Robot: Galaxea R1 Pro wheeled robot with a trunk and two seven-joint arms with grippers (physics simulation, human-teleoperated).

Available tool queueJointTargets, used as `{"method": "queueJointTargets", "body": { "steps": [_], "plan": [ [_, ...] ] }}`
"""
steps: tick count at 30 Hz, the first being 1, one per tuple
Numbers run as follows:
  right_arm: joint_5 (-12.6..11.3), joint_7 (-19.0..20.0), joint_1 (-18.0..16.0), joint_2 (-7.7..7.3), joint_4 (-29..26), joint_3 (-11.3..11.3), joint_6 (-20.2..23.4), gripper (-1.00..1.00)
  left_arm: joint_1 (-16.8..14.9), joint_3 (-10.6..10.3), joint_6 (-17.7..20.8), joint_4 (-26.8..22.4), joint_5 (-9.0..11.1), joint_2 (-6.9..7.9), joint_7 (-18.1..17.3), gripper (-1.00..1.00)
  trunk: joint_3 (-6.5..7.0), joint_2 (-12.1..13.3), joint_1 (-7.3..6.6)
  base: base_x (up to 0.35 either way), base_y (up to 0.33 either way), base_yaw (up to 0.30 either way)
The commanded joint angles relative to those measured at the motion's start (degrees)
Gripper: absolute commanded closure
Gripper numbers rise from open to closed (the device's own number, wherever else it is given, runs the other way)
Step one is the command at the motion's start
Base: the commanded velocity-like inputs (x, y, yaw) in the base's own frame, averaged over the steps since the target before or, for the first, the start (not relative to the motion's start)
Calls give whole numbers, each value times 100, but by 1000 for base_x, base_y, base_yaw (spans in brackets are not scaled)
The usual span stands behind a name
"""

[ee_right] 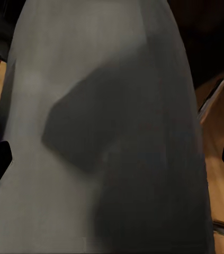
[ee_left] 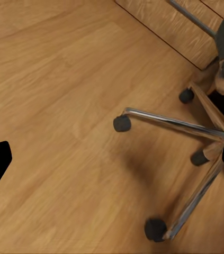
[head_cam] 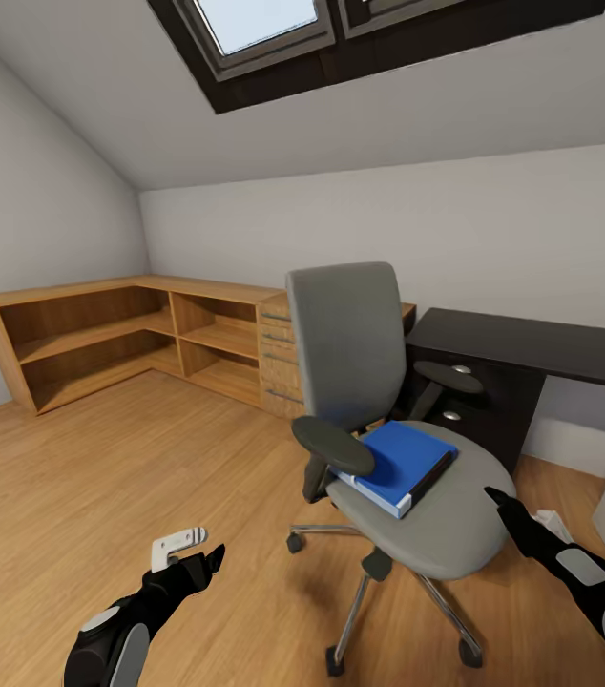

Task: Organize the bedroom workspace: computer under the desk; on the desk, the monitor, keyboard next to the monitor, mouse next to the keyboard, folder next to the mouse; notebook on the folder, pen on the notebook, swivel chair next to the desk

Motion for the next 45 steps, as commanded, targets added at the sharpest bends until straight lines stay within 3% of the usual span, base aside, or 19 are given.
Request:
{"method": "queueJointTargets", "body": {
  "steps": [1,8,20,34,45],
  "plan": [
    [42,4,1,4,13,58,37,-100,-4,6,35,-6,60,-4,25,-100,-7,-1,3,243,0,0],
    [36,6,1,10,8,49,37,-100,-4,9,36,-6,61,-3,21,-100,-7,-1,3,57,0,41],
    [37,14,1,17,8,57,34,-100,-4,9,32,-6,56,-3,25,-100,-36,-1,3,8,0,236],
    [35,15,1,17,8,57,34,-100,-4,6,29,-6,60,-3,25,-100,-87,-1,3,250,0,253],
    [37,15,1,17,8,57,34,-100,-4,6,36,-6,52,-3,25,-100,-121,-1,3,28,0,159]
  ]
}}
